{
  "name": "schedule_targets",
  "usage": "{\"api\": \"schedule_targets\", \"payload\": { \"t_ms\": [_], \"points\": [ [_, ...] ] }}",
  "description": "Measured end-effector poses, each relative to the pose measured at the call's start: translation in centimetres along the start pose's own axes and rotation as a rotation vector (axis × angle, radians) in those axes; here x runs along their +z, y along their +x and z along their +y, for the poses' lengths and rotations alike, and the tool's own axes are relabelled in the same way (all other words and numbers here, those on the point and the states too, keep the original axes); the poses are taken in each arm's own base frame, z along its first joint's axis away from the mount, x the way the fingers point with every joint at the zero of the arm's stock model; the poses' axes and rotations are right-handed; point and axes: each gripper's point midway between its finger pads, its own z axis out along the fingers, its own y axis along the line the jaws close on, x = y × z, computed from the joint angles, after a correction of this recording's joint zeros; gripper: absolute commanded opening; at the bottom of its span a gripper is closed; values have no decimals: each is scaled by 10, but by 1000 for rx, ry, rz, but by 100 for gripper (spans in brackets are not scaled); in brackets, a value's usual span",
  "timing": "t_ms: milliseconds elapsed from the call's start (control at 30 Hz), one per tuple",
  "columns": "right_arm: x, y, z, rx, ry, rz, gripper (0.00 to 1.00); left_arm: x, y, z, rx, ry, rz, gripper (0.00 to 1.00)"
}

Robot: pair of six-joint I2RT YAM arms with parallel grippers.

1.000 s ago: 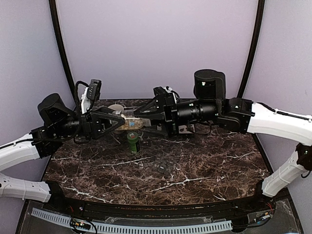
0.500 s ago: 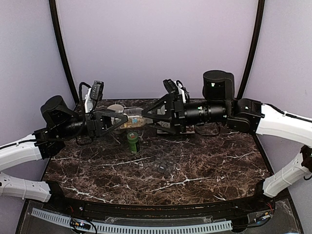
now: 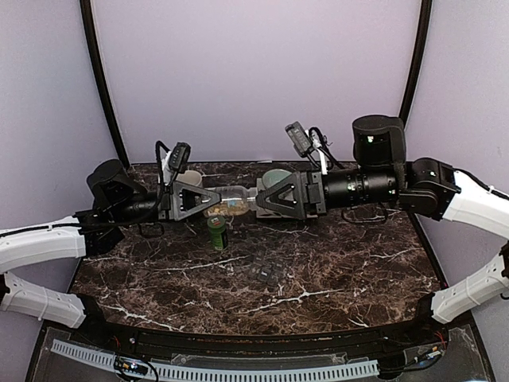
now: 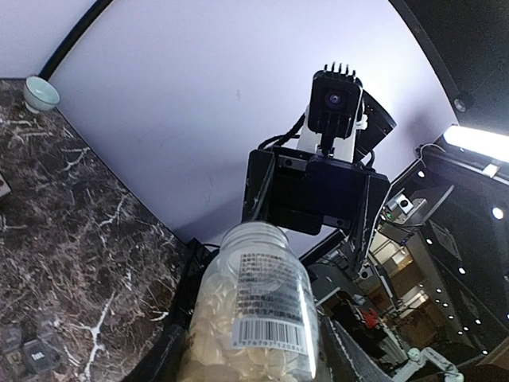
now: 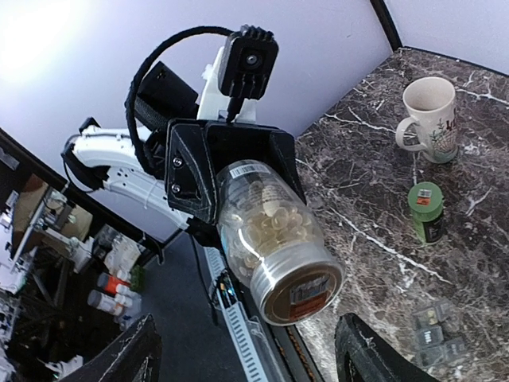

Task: Sort the pills into containers
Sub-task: Screw the lid of the pill bottle onto the pill bottle.

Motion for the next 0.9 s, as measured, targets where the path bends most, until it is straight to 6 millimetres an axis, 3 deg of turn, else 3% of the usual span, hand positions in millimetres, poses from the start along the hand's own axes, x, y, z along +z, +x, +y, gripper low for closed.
{"api": "schedule_targets", "payload": {
  "t_ms": [167,367,900],
  "points": [
    [-6,8,-9,-126,69,18,77,10,12,9,-105,36,66,0],
    [-9,17,-10,-240,104,44,76,12,13,-1,-151,103,97,0],
    [-3,30,-5,-355,94,90,71,18,17,-5,-216,163,149,0]
  ]
}}
